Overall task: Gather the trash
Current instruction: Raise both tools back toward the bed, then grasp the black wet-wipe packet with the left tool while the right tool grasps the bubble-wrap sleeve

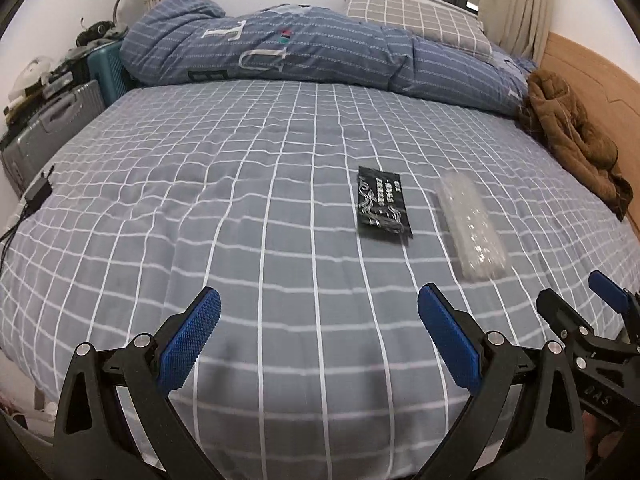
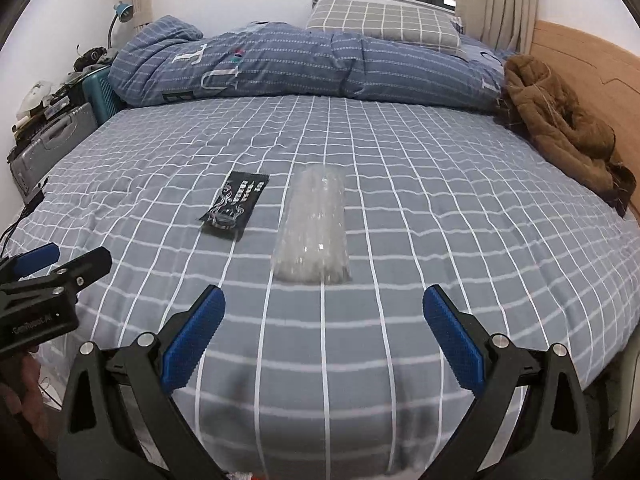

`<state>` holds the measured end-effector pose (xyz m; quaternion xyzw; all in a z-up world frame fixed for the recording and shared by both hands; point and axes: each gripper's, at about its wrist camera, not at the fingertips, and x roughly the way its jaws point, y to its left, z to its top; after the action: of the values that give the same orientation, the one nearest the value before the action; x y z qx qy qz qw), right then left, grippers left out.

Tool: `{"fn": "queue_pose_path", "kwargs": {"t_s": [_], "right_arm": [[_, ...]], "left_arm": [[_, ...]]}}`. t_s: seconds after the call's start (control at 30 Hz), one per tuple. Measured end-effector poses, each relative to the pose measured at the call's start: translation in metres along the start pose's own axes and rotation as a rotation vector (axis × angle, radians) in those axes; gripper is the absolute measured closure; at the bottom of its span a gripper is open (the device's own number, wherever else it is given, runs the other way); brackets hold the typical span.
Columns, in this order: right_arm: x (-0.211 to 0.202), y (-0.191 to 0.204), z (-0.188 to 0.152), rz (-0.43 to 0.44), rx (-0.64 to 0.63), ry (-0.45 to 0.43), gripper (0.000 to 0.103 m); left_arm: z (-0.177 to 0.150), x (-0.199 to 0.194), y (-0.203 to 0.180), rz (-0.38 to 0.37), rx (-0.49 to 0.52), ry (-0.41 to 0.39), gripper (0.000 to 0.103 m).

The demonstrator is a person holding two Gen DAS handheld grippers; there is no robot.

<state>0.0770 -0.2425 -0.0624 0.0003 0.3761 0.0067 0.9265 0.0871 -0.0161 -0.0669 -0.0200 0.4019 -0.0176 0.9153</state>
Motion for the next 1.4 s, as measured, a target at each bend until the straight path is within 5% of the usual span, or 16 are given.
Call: {"fn": "queue_pose_path", "kwargs": {"t_s": [0.5,0.8,0.97,1.4], "right_arm": [[0.087,0.004,0.034,-0.003,-0.007,0.081,0.013],[0.116,0.01,0.033,0.023,-0.015,0.156,0.045],[0.113,0.013,0.033,0.041,-0.038,0.151,0.085],[0.082,-0.034,0.052,0.011,0.003,0.08,0.087]], "left_arm": [[0.035,0.049,-0.003,-0.015,0.023,0.029,0.006],[0.046,0.066,-0.013,-0.026,0.038,0.039,0.006],[0.05,0.076,-0.023,-0.037,0.043,0.048,0.006],[0.06,0.126,-0.053,-0.021,0.044,0.093,0.007]]}}
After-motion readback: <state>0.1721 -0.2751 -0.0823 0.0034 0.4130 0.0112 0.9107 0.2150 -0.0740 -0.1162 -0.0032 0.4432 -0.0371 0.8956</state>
